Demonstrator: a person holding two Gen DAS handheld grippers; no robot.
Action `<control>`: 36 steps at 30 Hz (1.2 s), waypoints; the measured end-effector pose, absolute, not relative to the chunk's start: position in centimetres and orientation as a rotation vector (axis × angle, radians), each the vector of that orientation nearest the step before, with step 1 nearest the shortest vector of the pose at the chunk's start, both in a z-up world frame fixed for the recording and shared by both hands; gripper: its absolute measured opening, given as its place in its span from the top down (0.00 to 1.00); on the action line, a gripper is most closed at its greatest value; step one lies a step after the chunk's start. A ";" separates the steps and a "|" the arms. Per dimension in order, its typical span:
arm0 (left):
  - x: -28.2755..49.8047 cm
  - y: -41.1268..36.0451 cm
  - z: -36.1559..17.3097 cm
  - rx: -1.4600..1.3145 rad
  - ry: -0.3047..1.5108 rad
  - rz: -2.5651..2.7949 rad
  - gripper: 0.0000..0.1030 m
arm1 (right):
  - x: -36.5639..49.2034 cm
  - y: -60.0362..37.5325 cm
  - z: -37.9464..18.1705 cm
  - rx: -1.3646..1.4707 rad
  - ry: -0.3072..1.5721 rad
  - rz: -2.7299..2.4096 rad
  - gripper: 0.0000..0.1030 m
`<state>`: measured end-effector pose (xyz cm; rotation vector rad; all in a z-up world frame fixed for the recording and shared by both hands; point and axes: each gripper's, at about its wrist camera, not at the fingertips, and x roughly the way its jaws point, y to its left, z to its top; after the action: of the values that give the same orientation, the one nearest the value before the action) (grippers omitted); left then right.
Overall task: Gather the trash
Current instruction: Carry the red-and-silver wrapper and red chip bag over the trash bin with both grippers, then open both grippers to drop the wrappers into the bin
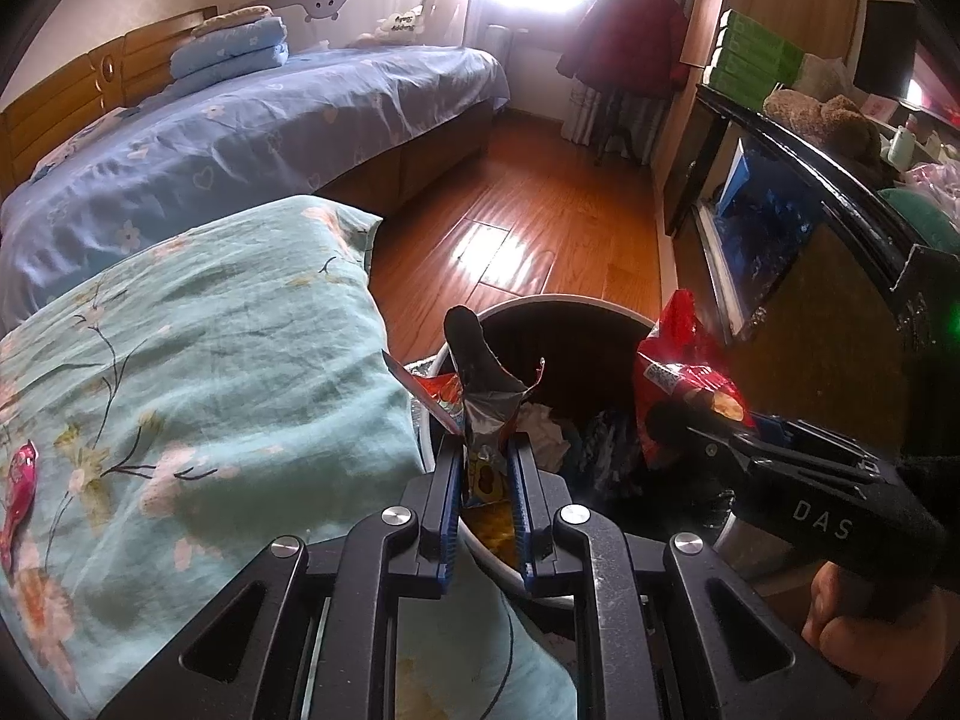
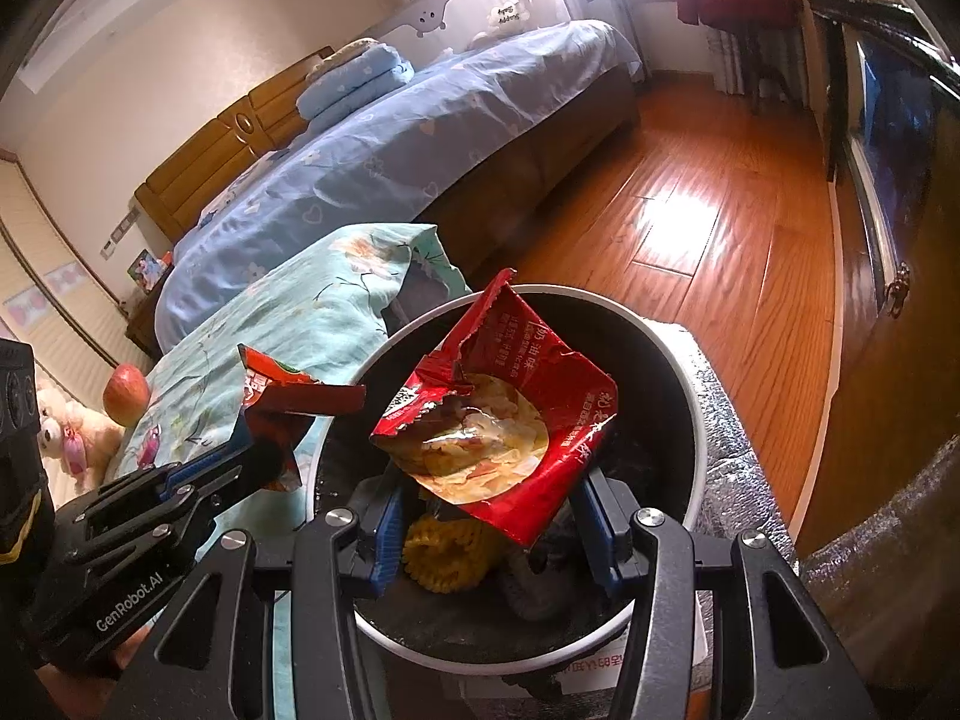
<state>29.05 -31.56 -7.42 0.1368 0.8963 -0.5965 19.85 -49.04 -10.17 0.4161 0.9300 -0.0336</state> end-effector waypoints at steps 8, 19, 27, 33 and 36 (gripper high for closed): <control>29.2 -31.7 -7.6 0.136 0.896 -0.605 0.86 | 19.9 -49.2 -10.2 0.417 0.933 -0.037 0.51; 29.1 -31.8 -7.6 0.142 0.888 -0.612 0.82 | 20.0 -49.3 -10.3 0.422 0.937 -0.036 0.48; 28.7 -31.4 -7.0 0.149 0.870 -0.612 0.45 | 20.0 -49.9 -9.9 0.448 0.929 -0.044 0.38; 28.0 -28.9 -6.9 0.110 0.875 -0.589 0.37 | 19.3 -49.9 -9.3 0.463 0.910 -0.054 0.37; 27.3 -27.2 -6.7 0.088 0.870 -0.573 0.37 | 18.9 -49.5 -8.9 0.467 0.901 -0.048 0.36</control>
<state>27.27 -27.21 -6.70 0.0876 0.8701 -0.5726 18.87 -49.49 -8.87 0.4666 0.9008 -0.0485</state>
